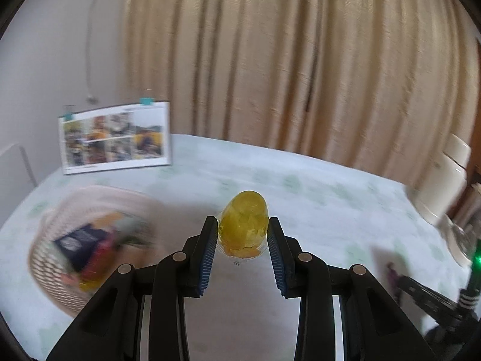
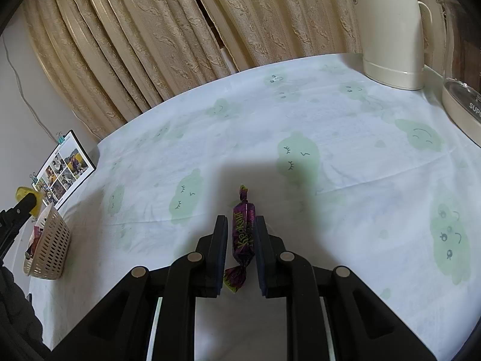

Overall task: Organize snacks
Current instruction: 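Carry the yellow egg into the basket and open the left tool while the right tool holds the purple candy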

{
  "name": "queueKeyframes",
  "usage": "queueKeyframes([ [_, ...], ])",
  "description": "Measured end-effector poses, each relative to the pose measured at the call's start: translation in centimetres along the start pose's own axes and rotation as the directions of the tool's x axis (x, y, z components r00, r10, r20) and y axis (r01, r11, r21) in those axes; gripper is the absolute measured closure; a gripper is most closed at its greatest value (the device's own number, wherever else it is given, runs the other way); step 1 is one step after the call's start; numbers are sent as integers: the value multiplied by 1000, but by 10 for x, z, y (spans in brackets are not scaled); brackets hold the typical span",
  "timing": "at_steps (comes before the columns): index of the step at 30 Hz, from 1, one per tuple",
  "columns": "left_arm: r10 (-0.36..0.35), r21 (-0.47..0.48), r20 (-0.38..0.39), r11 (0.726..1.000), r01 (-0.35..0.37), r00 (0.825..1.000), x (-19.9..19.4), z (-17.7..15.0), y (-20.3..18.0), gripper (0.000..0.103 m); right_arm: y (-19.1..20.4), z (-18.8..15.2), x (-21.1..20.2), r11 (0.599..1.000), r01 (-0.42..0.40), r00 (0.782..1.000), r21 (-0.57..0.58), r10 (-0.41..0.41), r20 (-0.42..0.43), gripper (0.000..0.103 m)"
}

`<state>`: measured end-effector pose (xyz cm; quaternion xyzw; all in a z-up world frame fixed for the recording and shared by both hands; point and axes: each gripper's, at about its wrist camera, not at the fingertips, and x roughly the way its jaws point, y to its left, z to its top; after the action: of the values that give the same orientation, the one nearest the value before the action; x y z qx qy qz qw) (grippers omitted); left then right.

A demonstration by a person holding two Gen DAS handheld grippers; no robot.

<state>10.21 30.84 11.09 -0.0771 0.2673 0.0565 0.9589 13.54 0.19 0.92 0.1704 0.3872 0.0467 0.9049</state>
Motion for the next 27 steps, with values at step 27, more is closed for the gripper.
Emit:
queueKeyframes([
  [27, 300, -271, 56, 923, -275, 952, -17, 15, 121, 40, -1, 0, -1, 1000, -1, 1000, 0, 1, 0, 86],
])
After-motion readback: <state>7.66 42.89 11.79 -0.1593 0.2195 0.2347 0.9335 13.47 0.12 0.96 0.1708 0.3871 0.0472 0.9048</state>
